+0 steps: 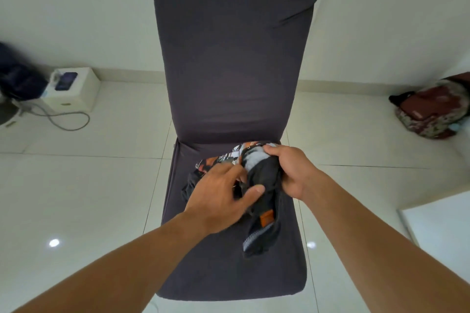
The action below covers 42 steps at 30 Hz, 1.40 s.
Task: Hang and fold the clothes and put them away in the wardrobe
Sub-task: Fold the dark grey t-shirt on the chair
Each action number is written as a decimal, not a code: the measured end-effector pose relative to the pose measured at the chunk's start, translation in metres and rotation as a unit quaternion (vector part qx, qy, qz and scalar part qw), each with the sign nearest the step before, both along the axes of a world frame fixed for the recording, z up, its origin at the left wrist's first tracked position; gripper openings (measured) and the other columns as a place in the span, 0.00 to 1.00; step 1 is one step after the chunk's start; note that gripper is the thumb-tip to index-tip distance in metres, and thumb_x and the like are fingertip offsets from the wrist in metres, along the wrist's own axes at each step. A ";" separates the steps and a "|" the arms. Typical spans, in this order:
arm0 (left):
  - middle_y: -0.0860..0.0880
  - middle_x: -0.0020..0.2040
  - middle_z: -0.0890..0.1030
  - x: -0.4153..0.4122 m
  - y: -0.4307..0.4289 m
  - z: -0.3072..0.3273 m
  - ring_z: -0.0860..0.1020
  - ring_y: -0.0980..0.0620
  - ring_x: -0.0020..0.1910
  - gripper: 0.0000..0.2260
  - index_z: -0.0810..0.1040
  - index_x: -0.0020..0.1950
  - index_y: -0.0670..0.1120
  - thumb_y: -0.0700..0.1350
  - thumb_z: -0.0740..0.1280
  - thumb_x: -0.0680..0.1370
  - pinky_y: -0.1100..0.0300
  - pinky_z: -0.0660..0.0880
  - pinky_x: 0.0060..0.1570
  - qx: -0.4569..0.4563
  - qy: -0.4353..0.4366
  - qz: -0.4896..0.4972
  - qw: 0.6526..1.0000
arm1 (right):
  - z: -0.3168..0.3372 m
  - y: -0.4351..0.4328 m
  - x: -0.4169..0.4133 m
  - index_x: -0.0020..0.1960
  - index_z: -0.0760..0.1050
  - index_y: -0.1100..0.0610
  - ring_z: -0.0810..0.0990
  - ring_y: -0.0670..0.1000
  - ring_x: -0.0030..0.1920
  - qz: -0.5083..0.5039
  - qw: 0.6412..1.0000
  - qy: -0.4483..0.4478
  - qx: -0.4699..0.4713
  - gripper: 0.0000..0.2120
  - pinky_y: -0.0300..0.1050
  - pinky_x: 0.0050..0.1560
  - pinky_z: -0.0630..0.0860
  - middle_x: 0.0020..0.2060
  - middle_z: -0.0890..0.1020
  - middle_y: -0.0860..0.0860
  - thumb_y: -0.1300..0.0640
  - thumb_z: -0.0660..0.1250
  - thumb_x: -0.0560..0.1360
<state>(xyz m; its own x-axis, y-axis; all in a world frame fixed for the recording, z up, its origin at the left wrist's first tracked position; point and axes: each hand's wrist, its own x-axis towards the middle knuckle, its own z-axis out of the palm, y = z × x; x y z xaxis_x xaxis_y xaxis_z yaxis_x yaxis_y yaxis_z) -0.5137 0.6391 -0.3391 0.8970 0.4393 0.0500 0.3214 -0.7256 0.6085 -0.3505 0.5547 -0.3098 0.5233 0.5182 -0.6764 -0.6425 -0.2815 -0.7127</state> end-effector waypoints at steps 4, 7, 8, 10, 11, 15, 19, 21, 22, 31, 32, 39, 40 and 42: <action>0.53 0.51 0.80 -0.005 0.001 0.025 0.78 0.51 0.52 0.11 0.78 0.55 0.49 0.51 0.70 0.75 0.64 0.71 0.47 -0.031 0.030 -0.020 0.999 | 0.035 0.002 -0.001 0.63 0.78 0.65 0.85 0.58 0.53 -0.026 0.996 0.049 0.068 0.16 0.52 0.52 0.82 0.53 0.85 0.59 0.56 0.65 0.80; 0.48 0.40 0.82 0.002 0.009 0.063 0.78 0.51 0.38 0.09 0.79 0.46 0.46 0.38 0.60 0.77 0.59 0.75 0.38 -0.130 -0.011 0.092 0.987 | 0.061 -0.007 -0.008 0.61 0.79 0.61 0.81 0.60 0.56 0.020 0.989 0.060 0.135 0.16 0.56 0.67 0.75 0.54 0.83 0.59 0.52 0.63 0.81; 0.46 0.38 0.81 0.005 0.013 0.080 0.77 0.51 0.36 0.09 0.78 0.45 0.45 0.38 0.59 0.78 0.56 0.74 0.38 -0.172 -0.036 0.132 0.976 | 0.072 -0.010 -0.011 0.61 0.80 0.62 0.81 0.60 0.58 0.039 0.987 0.053 0.150 0.15 0.56 0.68 0.74 0.55 0.83 0.60 0.54 0.62 0.81; 0.41 0.40 0.81 0.013 0.020 0.105 0.75 0.50 0.38 0.09 0.78 0.47 0.43 0.37 0.58 0.79 0.54 0.73 0.39 -0.237 -0.052 0.183 0.953 | 0.086 -0.013 -0.019 0.64 0.78 0.62 0.81 0.60 0.60 0.070 0.981 0.032 0.178 0.15 0.56 0.68 0.75 0.58 0.83 0.62 0.61 0.59 0.81; 0.42 0.41 0.80 0.017 0.022 0.117 0.76 0.49 0.40 0.09 0.78 0.48 0.44 0.37 0.58 0.79 0.54 0.73 0.41 -0.261 -0.052 0.194 0.944 | 0.093 -0.014 -0.024 0.64 0.77 0.62 0.80 0.60 0.61 0.087 0.978 0.017 0.188 0.16 0.56 0.67 0.75 0.59 0.82 0.62 0.65 0.59 0.80; 0.48 0.41 0.82 0.022 0.030 0.160 0.79 0.49 0.43 0.09 0.81 0.46 0.48 0.40 0.63 0.80 0.57 0.75 0.43 -0.306 -0.074 0.215 0.924 | 0.117 -0.020 -0.043 0.63 0.78 0.52 0.83 0.53 0.58 0.246 0.933 -0.244 0.092 0.19 0.52 0.63 0.78 0.55 0.85 0.53 0.66 0.70 0.74; 0.56 0.47 0.83 0.009 0.039 0.205 0.80 0.55 0.49 0.13 0.81 0.48 0.55 0.63 0.70 0.74 0.58 0.75 0.53 -0.136 -0.021 0.128 0.982 | 0.139 -0.028 -0.039 0.48 0.82 0.50 0.83 0.50 0.45 0.245 0.862 -0.442 -0.026 0.05 0.51 0.53 0.78 0.41 0.85 0.49 0.59 0.72 0.76; 0.58 0.46 0.81 -0.004 0.040 0.235 0.79 0.56 0.48 0.23 0.79 0.48 0.56 0.70 0.75 0.64 0.57 0.76 0.51 -0.078 0.091 0.039 0.992 | 0.160 -0.031 -0.028 0.46 0.83 0.53 0.82 0.51 0.44 0.180 0.865 -0.467 -0.024 0.05 0.46 0.48 0.77 0.40 0.84 0.50 0.60 0.70 0.78; 0.57 0.46 0.81 -0.009 0.041 0.248 0.79 0.54 0.47 0.23 0.78 0.48 0.56 0.66 0.78 0.62 0.55 0.77 0.51 -0.030 0.150 0.005 0.988 | 0.172 -0.032 -0.023 0.47 0.83 0.54 0.82 0.50 0.45 0.157 0.862 -0.481 -0.022 0.05 0.44 0.48 0.76 0.41 0.84 0.50 0.61 0.69 0.78; 0.48 0.42 0.82 -0.061 0.069 0.354 0.79 0.46 0.45 0.04 0.80 0.43 0.49 0.42 0.69 0.70 0.58 0.73 0.39 0.071 0.166 0.123 0.976 | 0.310 -0.062 -0.005 0.40 0.77 0.56 0.79 0.60 0.42 0.139 0.736 -0.652 -0.121 0.17 0.48 0.39 0.68 0.35 0.78 0.52 0.49 0.62 0.83; 0.47 0.44 0.82 -0.067 0.072 0.362 0.79 0.45 0.48 0.03 0.78 0.44 0.49 0.42 0.68 0.72 0.57 0.73 0.41 0.055 0.152 0.125 0.979 | 0.321 -0.065 -0.005 0.41 0.78 0.55 0.79 0.60 0.44 0.145 0.725 -0.660 -0.134 0.17 0.48 0.41 0.69 0.36 0.79 0.53 0.47 0.61 0.83; 0.51 0.50 0.80 -0.110 0.061 0.419 0.77 0.47 0.51 0.23 0.79 0.52 0.48 0.62 0.77 0.67 0.53 0.73 0.51 0.058 0.134 0.138 0.980 | 0.386 -0.083 -0.027 0.42 0.77 0.61 0.80 0.61 0.45 0.084 0.747 -0.652 -0.098 0.21 0.49 0.40 0.69 0.38 0.81 0.57 0.45 0.62 0.82; 0.50 0.47 0.82 -0.117 0.059 0.425 0.79 0.47 0.49 0.23 0.82 0.50 0.47 0.63 0.77 0.66 0.53 0.75 0.50 0.047 0.135 0.132 0.981 | 0.392 -0.085 -0.031 0.40 0.76 0.62 0.80 0.60 0.43 0.071 0.749 -0.653 -0.094 0.22 0.49 0.39 0.67 0.36 0.80 0.57 0.44 0.63 0.81; 0.50 0.43 0.85 -0.134 0.056 0.432 0.81 0.48 0.46 0.22 0.85 0.46 0.48 0.64 0.78 0.65 0.53 0.76 0.47 0.017 0.133 0.124 0.983 | 0.403 -0.093 -0.044 0.36 0.74 0.62 0.78 0.59 0.39 0.048 0.745 -0.658 -0.102 0.25 0.49 0.37 0.67 0.33 0.78 0.57 0.41 0.66 0.78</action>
<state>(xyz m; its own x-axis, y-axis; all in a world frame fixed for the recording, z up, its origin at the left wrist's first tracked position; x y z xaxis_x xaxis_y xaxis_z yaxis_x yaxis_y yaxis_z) -0.6474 0.6949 0.0932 0.7457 0.6484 -0.1535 0.6359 -0.6236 0.4547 -0.3947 0.4615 0.0933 0.7696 0.5527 0.3198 0.6046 -0.4695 -0.6435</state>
